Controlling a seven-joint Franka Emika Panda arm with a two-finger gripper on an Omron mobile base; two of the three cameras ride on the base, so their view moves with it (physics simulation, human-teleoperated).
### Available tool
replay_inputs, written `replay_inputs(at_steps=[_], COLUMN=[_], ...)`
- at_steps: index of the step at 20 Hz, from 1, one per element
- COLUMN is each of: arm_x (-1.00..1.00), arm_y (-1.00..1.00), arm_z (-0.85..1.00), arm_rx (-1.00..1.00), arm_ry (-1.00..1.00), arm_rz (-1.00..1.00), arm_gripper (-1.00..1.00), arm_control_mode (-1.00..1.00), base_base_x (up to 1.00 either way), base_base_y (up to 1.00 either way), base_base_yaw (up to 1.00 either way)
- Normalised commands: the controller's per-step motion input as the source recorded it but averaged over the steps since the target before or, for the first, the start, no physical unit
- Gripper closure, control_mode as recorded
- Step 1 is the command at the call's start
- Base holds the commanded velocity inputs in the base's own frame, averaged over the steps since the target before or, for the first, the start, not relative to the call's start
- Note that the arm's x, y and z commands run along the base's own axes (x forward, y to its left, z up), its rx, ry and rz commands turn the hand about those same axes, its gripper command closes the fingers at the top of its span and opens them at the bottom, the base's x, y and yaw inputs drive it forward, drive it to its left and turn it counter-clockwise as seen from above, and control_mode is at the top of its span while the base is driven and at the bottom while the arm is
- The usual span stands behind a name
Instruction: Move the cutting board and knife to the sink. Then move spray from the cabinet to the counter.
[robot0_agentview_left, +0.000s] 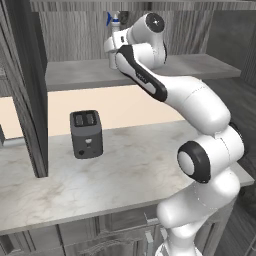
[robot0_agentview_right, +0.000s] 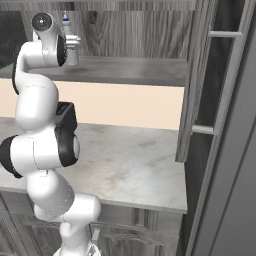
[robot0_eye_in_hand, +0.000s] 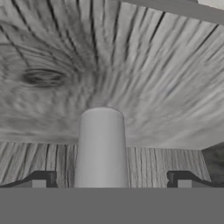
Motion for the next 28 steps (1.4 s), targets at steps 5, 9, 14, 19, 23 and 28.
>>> replay_inputs(at_steps=[5,9,14,19,23,28], arm_x=[0.25,0.26,0.25,0.21,0.16,0.15], arm_y=[0.03,0.01,0.02,0.05,0.07,0.06], arm_z=[-0.04,-0.02,-0.01,-0.01,-0.01,-0.01], arm_rx=[-0.01,-0.01,0.0,0.0,-0.01,-0.02], arm_ry=[0.0,0.0,0.0,0.0,0.0,0.0], arm_rz=[0.0,0.0,0.0,0.0,0.0,0.0], arm_gripper=[-1.0,-1.0,-1.0,-1.0,-1.0,-1.0], arm_control_mode=[-1.0,-1.0,-1.0,-1.0,-1.0,-1.0], base_base_x=[0.0,0.0,0.0,0.0,0.0,0.0], base_base_y=[0.0,0.0,0.0,0.0,0.0,0.0], base_base_yaw=[0.0,0.0,0.0,0.0,0.0,0.0])
